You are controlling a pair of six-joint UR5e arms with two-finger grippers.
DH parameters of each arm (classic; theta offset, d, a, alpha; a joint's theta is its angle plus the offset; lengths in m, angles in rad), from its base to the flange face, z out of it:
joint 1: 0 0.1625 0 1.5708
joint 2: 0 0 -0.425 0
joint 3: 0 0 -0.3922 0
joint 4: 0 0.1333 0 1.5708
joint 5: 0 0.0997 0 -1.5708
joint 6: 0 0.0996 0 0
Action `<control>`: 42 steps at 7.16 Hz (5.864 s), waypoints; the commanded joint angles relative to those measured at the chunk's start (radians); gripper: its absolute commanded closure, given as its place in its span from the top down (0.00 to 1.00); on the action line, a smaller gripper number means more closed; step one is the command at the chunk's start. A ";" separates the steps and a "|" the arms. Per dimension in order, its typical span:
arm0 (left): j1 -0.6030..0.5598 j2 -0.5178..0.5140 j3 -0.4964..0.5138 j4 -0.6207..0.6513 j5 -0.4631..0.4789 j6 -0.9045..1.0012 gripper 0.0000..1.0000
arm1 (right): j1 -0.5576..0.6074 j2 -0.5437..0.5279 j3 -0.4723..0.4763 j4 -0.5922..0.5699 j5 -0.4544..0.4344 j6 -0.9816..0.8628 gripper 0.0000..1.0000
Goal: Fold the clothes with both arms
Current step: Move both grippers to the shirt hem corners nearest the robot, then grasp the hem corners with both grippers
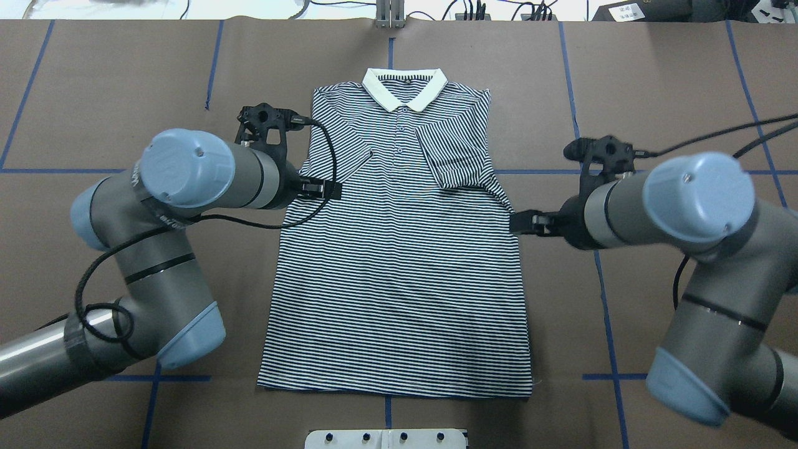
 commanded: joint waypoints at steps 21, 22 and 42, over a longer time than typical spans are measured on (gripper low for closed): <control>0.417 0.299 -0.170 0.002 0.214 -0.389 0.00 | -0.395 -0.096 0.032 -0.007 -0.359 0.320 0.77; 0.419 0.297 -0.170 0.002 0.216 -0.389 0.00 | -0.418 -0.098 0.020 -0.045 -0.372 0.357 0.61; 0.402 0.217 -0.591 0.457 0.063 -0.336 0.00 | -0.473 -0.103 0.552 -0.539 -0.311 0.383 0.00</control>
